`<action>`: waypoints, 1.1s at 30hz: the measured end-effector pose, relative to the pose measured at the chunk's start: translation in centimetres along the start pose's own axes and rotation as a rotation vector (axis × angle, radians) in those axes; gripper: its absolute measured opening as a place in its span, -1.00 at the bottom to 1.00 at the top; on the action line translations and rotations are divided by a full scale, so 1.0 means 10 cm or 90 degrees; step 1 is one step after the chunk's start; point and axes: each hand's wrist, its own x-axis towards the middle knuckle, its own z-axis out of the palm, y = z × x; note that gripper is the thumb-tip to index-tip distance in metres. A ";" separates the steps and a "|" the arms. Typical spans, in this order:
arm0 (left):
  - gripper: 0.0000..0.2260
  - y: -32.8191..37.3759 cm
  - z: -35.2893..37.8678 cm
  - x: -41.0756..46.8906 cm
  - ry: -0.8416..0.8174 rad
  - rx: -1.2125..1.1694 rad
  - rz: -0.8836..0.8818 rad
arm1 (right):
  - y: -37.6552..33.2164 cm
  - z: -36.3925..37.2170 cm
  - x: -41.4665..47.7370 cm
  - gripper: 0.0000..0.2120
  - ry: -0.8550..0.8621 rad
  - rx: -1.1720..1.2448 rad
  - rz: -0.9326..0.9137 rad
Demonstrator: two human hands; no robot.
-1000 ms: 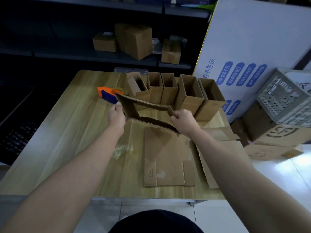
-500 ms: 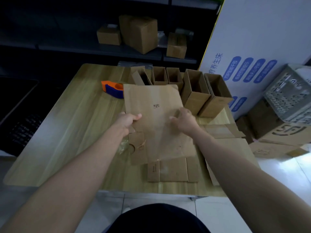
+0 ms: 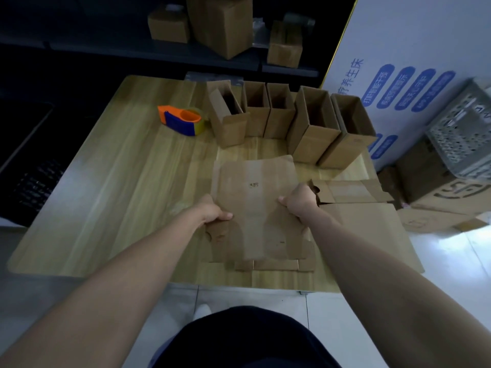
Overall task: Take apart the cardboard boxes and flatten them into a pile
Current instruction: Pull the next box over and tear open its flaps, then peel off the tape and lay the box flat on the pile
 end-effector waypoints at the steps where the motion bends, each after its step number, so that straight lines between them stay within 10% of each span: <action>1: -0.43 -0.03 0.05 0.03 -0.002 0.015 0.016 | 0.06 0.02 0.01 -0.44 0.009 -0.007 0.009; 18: -0.54 0.16 0.72 0.11 0.083 0.204 -0.022 | 0.74 -0.05 0.28 -0.57 -0.108 -0.191 0.002; 33: -0.62 0.95 1.14 0.11 0.010 0.289 -0.014 | 0.94 -0.96 0.49 -0.38 -0.019 -0.041 0.058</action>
